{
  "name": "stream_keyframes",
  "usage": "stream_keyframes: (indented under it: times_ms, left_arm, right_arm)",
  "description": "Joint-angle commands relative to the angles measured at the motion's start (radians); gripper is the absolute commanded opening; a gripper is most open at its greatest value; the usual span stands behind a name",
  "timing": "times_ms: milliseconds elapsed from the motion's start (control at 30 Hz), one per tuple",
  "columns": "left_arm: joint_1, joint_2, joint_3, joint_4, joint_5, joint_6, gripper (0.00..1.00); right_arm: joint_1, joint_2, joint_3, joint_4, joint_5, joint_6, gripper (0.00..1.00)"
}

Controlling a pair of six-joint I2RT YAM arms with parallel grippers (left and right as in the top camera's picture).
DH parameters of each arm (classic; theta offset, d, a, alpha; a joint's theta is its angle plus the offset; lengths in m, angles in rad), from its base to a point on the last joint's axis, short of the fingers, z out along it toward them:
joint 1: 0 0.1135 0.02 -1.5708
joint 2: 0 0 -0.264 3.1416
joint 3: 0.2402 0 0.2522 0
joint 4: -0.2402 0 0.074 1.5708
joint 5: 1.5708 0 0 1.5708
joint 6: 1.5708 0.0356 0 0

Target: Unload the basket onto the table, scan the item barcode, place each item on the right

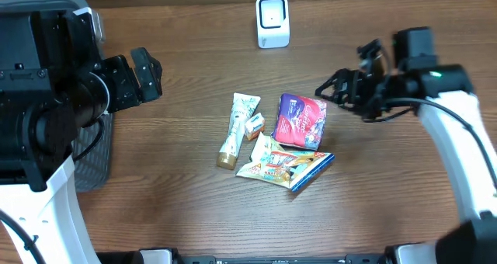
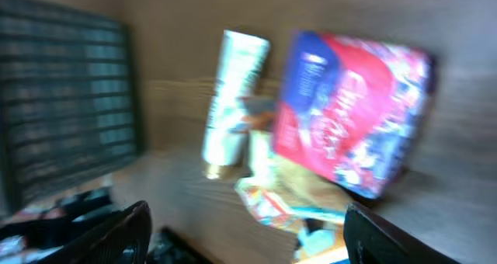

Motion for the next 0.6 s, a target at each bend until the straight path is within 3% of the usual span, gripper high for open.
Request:
stream_keyframes:
  times_ms: [0,233,433,567]
  left_arm:
    - [0.005,0.002,-0.001,0.002,-0.006,0.009,1.0]
    - [0.005,0.002,-0.001,0.002,-0.006,0.009,1.0]
    - [0.005,0.002,-0.001,0.002,-0.006,0.009,1.0]
    - [0.005,0.002,-0.001,0.002,-0.006,0.009,0.99]
  right_arm:
    - [0.077,0.097,-0.024,0.014,0.185,0.096,0.78]
    - [0.109,0.255,-0.042,0.006,0.237,0.127,0.6]
    - [0.105,0.274,-0.054,-0.023,0.311,0.103,0.64]
    - [0.105,0.274,-0.119,0.074,0.281,0.093,0.65]
